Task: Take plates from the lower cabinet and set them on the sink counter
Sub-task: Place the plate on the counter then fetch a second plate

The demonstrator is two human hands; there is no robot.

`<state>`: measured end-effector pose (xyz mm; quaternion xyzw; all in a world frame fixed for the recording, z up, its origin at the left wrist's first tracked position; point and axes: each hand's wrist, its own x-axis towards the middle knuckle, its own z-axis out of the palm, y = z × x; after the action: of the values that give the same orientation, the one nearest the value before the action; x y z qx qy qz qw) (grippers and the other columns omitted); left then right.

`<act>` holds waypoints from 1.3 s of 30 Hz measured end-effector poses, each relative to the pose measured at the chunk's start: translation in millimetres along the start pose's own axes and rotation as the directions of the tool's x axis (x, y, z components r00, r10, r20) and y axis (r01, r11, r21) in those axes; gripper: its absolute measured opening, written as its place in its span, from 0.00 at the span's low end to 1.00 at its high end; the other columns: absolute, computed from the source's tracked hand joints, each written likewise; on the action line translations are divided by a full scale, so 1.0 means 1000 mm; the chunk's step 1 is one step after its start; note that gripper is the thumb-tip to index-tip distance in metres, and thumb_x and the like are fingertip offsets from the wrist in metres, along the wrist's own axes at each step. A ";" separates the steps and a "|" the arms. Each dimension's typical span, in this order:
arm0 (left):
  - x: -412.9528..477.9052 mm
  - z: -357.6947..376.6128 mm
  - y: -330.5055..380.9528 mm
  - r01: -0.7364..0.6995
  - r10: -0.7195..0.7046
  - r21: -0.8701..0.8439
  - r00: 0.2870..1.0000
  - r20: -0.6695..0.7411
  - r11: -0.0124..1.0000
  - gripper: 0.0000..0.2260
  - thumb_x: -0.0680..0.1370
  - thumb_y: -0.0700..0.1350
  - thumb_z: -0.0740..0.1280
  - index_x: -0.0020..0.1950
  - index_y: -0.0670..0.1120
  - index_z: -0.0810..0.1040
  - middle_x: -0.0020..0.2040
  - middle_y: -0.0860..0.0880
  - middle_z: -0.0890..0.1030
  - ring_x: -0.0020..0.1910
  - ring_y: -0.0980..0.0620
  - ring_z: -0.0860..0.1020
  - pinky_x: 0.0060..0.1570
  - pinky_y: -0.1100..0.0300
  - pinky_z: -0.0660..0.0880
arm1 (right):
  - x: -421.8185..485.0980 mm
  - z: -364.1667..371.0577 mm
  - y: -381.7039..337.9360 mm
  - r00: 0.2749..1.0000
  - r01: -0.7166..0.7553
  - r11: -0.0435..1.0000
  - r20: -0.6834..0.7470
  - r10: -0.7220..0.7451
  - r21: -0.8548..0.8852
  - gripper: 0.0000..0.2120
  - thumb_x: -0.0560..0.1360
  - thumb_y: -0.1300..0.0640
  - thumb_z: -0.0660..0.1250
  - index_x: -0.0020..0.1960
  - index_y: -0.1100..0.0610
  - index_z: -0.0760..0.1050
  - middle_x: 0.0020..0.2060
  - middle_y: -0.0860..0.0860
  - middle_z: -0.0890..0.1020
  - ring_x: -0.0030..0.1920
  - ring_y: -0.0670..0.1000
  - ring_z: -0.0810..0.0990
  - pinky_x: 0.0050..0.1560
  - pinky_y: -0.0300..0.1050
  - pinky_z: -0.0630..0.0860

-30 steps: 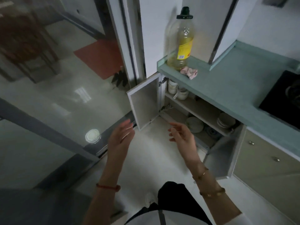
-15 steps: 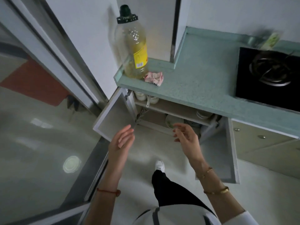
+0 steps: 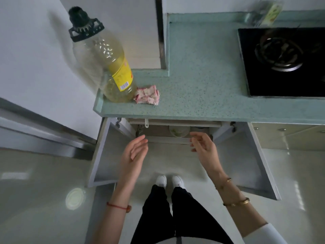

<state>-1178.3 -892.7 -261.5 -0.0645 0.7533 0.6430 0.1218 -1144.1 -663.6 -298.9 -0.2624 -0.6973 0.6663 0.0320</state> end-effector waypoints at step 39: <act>0.438 0.192 -0.582 -0.023 -0.007 0.180 0.987 0.161 0.983 0.15 0.78 0.30 0.64 0.65 0.34 0.76 0.56 0.41 0.81 0.46 0.59 0.81 0.45 0.73 0.77 | 0.430 0.054 0.597 0.954 -0.021 0.959 -0.293 -0.065 -0.282 0.12 0.78 0.62 0.64 0.60 0.62 0.77 0.51 0.60 0.82 0.45 0.52 0.78 0.50 0.43 0.77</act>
<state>-1432.7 -773.2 -960.7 0.0021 0.7968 0.5752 0.1851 -1342.3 -552.3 -1001.2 -0.3543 -0.7750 0.5123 0.1071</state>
